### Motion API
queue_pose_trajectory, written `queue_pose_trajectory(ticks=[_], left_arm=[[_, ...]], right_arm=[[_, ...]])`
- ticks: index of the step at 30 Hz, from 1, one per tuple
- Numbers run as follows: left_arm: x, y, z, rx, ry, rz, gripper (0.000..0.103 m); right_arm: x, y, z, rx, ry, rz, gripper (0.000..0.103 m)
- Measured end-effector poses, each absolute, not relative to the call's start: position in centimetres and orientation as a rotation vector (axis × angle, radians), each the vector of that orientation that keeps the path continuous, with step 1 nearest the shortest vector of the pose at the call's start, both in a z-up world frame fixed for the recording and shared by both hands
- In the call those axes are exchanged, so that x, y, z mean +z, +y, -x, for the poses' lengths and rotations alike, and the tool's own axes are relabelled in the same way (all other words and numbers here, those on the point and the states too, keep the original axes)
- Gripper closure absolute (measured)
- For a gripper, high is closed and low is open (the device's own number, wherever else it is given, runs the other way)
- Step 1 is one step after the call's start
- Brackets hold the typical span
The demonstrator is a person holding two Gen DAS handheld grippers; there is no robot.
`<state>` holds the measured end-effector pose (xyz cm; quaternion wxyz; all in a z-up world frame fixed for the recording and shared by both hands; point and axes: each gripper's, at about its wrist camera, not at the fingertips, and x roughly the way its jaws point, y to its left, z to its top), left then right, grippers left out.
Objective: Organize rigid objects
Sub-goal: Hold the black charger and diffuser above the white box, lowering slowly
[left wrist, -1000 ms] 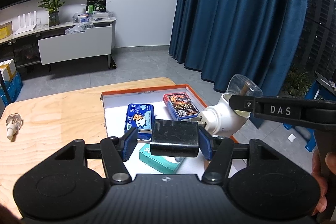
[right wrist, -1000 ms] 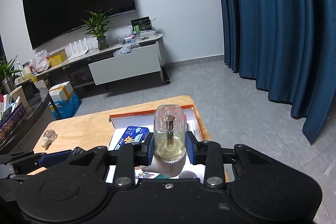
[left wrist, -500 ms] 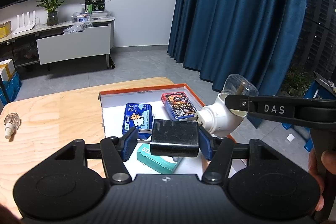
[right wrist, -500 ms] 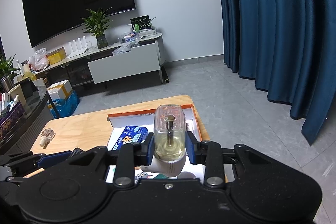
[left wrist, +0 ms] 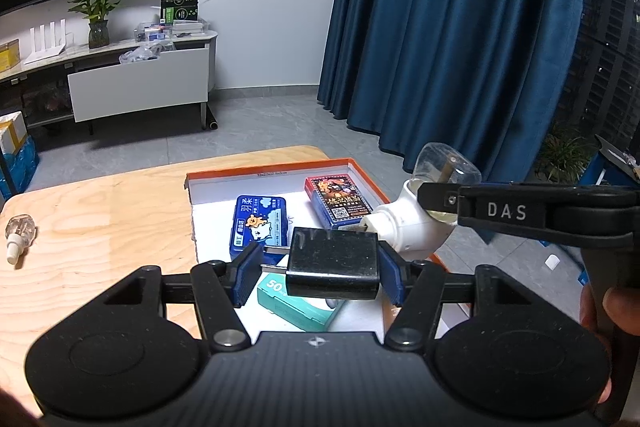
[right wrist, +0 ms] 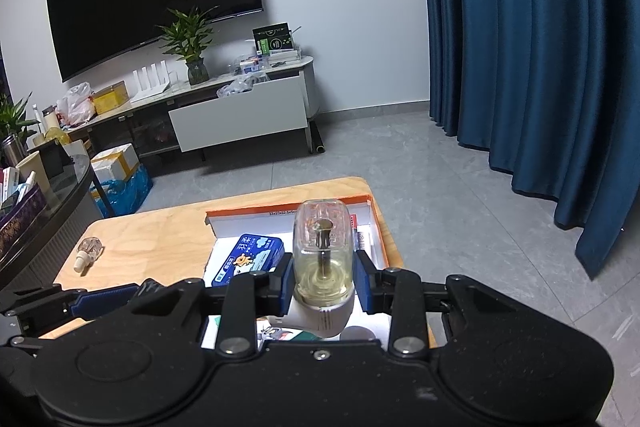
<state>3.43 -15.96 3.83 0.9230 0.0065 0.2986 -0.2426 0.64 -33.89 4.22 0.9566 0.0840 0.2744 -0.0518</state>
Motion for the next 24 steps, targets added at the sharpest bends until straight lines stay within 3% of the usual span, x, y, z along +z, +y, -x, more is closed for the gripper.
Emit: queue_pose_trajectory(ticks=[24], left_arm=[[3.55, -16.13, -3.62, -0.511, 0.616, -0.017, 0.041]], right_arm=[[4.03, -33.82, -1.01, -0.092, 0.571, -0.148, 0.064]])
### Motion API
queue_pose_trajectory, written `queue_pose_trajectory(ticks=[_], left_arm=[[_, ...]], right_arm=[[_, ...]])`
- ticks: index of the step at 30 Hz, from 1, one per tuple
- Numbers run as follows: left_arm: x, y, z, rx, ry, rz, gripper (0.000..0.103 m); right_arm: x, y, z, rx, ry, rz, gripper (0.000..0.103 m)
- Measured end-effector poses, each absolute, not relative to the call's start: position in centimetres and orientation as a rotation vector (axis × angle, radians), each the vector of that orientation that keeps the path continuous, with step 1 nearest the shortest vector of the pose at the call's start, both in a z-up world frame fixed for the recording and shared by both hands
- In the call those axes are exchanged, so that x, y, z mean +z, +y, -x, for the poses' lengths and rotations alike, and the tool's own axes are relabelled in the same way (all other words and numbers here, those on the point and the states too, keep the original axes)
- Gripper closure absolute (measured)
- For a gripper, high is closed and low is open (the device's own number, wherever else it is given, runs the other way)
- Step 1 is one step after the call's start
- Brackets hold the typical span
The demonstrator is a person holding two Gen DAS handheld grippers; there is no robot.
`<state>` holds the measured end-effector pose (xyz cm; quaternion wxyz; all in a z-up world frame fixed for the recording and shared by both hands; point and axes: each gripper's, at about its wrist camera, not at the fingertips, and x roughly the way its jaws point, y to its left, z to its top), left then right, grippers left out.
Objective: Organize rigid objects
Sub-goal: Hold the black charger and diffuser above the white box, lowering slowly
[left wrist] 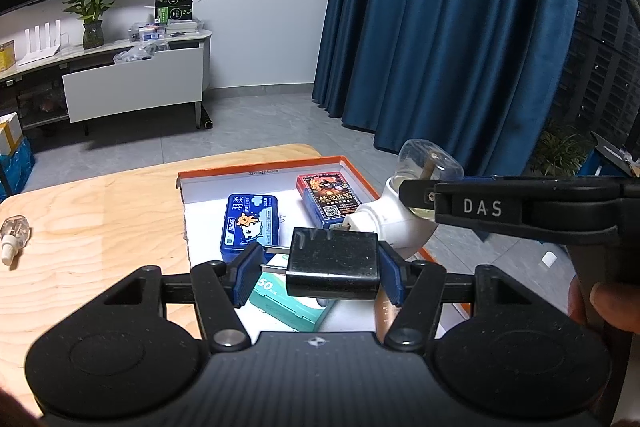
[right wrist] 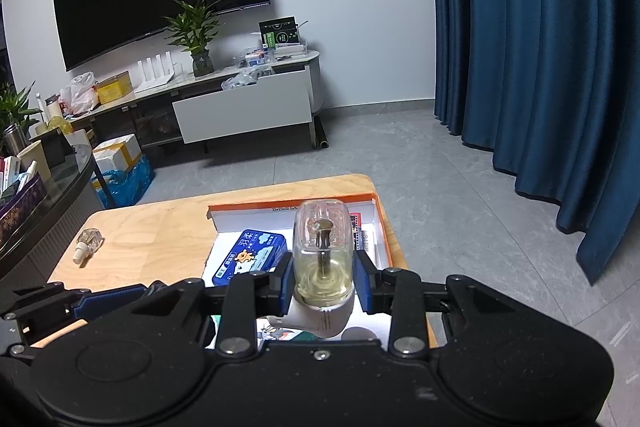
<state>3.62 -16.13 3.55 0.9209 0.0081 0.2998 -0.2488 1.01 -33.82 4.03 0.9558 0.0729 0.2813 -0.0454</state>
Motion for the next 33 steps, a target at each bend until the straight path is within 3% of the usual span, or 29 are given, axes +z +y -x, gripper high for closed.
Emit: queue_pose_trajectory(ticks=[33], left_arm=[[3.4, -16.6, -3.3, -0.539, 0.628, -0.034, 0.041]], right_arm=[[4.6, -34.3, -2.1, -0.087, 0.595, -0.111, 0.064]])
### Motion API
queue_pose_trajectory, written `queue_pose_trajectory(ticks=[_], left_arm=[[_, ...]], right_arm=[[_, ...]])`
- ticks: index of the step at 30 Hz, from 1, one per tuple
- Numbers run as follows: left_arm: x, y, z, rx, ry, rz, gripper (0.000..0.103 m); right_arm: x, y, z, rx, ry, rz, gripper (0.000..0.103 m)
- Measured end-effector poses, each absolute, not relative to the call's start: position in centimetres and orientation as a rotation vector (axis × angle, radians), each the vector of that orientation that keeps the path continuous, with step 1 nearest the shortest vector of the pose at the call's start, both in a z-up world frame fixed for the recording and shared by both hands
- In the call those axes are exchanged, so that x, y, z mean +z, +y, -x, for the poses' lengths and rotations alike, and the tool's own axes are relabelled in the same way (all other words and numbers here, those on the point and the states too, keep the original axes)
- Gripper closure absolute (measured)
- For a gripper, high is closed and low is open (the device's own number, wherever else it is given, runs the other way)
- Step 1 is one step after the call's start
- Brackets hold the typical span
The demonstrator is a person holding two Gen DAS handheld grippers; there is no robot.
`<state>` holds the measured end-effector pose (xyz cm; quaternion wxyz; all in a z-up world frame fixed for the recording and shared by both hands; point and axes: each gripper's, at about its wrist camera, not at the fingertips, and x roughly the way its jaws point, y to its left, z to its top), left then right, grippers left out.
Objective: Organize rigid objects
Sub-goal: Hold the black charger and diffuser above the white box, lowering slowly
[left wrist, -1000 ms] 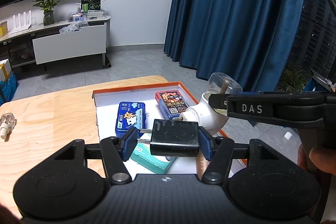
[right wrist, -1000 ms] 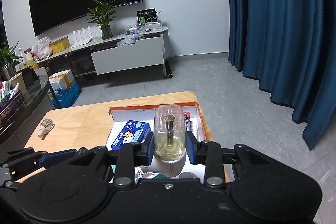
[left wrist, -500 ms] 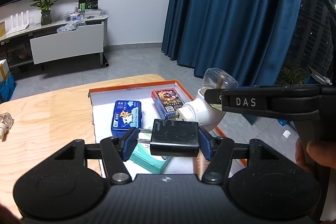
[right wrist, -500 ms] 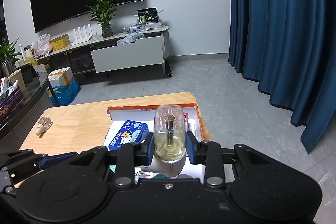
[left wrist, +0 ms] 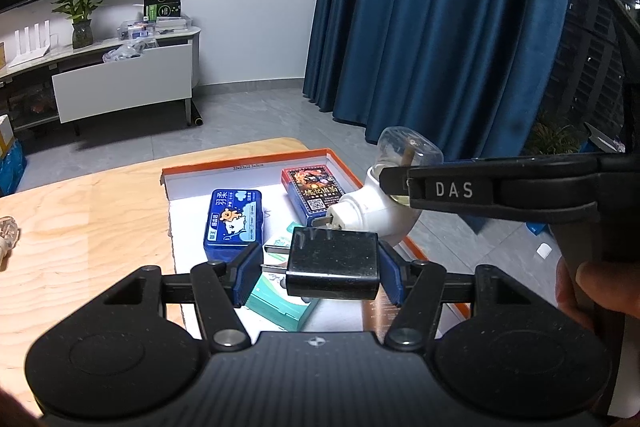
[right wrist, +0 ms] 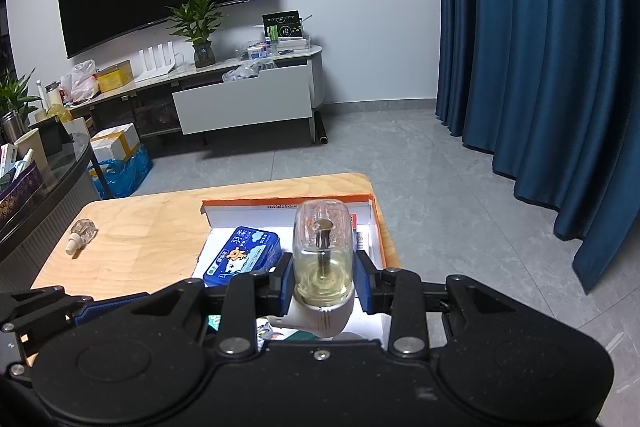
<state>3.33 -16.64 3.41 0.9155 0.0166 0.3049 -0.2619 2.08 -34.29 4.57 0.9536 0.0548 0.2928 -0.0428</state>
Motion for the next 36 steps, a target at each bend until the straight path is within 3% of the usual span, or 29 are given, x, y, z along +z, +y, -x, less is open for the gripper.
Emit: queue_pose_trajectory(ticks=[36], left_arm=[[2.8, -17.5, -4.3, -0.561, 0.653, -0.035, 0.041]], right_arm=[[3.9, -33.9, -3.9, -0.07, 0.643, -0.091, 0.064]])
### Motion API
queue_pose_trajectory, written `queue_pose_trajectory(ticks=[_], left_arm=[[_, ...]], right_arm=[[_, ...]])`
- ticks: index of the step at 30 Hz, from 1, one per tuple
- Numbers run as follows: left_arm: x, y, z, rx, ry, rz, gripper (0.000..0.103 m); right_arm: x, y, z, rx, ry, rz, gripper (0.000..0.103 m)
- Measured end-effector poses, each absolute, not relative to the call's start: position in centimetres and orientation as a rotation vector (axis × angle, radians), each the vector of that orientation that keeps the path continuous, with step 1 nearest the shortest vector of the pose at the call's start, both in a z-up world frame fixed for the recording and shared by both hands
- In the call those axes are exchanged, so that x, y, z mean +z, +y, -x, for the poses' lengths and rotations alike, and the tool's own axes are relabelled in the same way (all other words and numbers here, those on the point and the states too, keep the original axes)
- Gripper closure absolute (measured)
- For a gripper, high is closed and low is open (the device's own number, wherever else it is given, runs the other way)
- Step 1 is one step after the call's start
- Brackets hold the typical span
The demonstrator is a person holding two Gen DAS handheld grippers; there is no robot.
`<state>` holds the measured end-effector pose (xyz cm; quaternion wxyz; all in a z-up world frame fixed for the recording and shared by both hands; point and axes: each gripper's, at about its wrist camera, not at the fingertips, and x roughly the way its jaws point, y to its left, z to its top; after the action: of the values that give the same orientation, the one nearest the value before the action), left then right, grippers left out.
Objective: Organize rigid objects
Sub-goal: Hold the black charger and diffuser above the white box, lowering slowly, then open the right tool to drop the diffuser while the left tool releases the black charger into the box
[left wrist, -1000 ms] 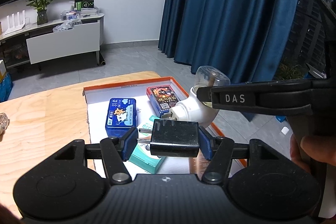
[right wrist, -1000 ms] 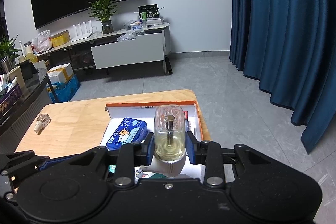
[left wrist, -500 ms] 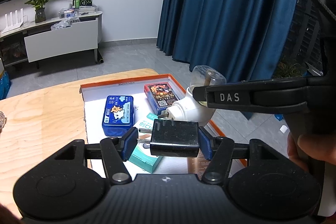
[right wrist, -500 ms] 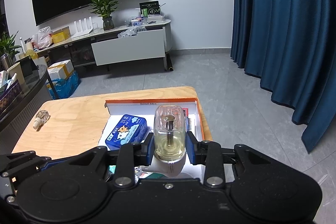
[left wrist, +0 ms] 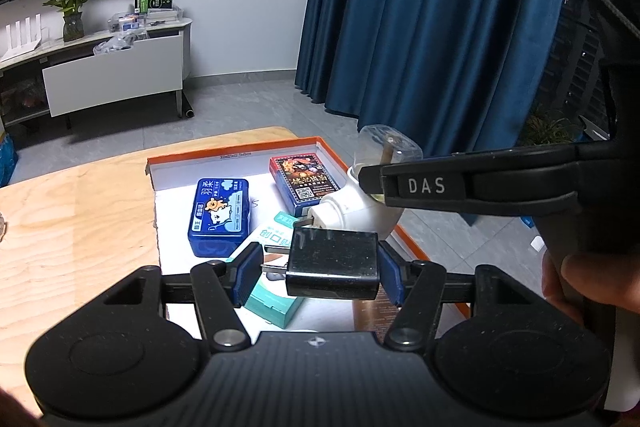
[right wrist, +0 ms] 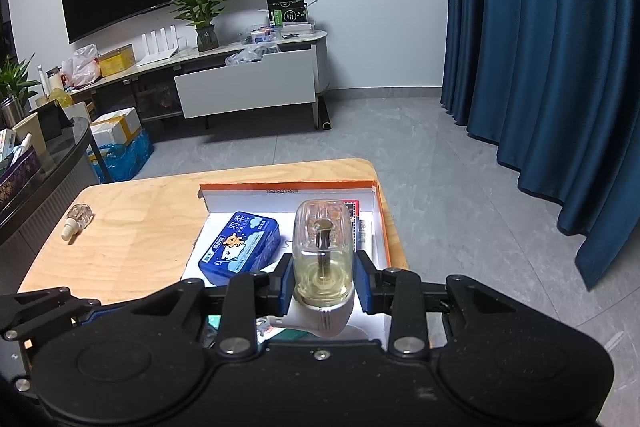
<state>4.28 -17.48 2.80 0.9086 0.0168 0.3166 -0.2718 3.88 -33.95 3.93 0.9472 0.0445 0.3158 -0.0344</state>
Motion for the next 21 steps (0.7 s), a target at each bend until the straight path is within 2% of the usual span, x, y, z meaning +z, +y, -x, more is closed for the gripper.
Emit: queue_pose_trajectory(ticks=[21], left_arm=[[2.5, -17.7, -4.3, -0.57, 0.665, -0.027, 0.041]], right_arm=[[3.4, -33.7, -4.9, -0.06, 0.69, -0.068, 0.064]])
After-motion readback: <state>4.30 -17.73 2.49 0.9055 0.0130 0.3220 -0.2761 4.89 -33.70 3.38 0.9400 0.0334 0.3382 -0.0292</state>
